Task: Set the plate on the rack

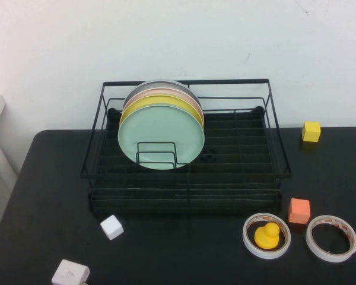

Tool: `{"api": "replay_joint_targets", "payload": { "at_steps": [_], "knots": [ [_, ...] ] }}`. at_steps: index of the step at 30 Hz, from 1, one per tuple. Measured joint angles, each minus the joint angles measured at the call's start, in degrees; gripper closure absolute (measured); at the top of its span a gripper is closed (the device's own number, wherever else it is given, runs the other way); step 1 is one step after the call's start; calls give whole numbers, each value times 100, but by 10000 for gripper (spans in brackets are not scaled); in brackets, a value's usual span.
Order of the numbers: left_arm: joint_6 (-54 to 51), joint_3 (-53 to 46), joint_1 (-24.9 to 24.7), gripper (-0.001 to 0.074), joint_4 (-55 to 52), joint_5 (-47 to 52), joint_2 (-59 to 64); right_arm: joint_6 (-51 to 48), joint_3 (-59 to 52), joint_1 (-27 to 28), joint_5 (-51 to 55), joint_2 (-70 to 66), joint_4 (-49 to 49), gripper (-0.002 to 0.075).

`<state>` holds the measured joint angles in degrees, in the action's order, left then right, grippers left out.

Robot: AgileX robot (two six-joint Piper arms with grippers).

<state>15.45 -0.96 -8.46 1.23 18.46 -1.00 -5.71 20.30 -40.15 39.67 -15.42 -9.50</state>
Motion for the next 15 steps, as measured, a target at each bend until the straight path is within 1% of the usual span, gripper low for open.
{"api": "replay_joint_targets", "payload": {
  "at_steps": [6,15],
  "knots": [
    [-292,0,0,736,-11,0,0,0,0,0,0,0,0,728],
    [-328,0,0,737,-11,0,0,0,0,0,0,0,0,728]
  ]
}}
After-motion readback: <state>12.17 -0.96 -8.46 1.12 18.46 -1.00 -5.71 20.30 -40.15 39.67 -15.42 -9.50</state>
